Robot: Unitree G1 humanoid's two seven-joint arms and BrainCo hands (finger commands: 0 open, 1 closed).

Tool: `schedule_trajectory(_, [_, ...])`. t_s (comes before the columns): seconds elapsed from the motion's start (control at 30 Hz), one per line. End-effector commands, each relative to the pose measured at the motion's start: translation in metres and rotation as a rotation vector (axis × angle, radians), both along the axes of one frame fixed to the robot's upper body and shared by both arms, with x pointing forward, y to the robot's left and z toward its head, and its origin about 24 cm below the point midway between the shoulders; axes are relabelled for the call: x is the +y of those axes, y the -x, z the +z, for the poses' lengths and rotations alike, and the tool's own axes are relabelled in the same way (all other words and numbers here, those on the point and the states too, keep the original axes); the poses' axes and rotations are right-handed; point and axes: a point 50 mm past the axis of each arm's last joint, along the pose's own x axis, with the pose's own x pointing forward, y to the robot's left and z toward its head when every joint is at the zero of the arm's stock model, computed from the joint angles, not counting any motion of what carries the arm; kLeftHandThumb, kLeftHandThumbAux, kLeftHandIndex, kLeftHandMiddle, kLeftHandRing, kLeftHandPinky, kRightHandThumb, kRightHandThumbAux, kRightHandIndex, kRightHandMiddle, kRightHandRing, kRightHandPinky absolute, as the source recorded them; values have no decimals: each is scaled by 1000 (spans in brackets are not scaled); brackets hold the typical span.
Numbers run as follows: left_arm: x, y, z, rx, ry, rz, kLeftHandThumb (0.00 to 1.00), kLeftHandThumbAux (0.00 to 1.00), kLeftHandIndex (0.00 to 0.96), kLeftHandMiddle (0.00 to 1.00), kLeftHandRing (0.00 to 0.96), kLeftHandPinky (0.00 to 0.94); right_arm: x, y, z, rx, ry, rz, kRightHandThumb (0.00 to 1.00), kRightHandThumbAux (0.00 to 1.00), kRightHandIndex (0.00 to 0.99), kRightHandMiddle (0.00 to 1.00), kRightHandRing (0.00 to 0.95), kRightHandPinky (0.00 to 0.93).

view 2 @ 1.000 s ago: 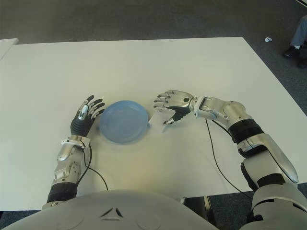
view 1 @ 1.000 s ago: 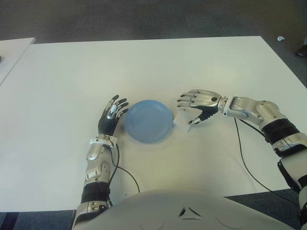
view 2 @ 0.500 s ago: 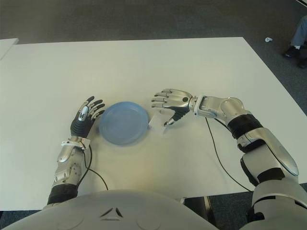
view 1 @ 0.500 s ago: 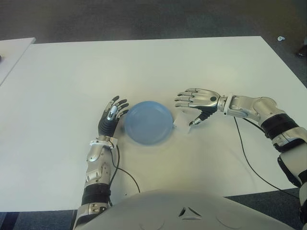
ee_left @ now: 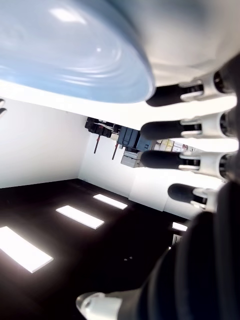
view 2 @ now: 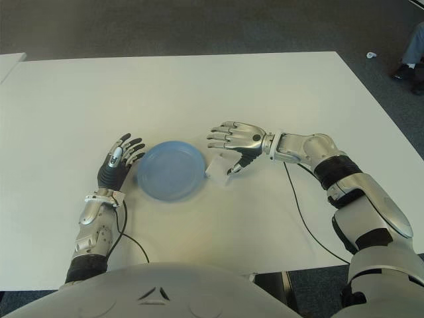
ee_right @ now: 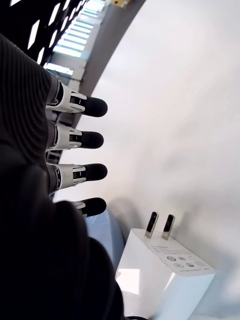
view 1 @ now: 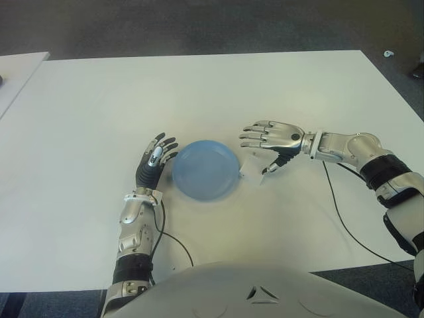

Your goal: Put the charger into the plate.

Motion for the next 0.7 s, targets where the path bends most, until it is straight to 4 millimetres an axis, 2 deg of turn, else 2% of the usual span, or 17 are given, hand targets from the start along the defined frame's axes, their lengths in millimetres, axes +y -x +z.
schedule_trajectory(0.03, [0, 1, -3, 26, -15, -3, 0, 473, 147, 246, 256, 279, -8, 4, -11, 21, 63, -4, 420, 275, 0, 0, 0, 0])
schedule_trajectory(0.7, [2, 0, -4, 34, -22, 0, 0, 475, 148, 257, 269, 289, -16, 1, -7, -63, 81, 44, 381, 285, 0, 0, 0, 0])
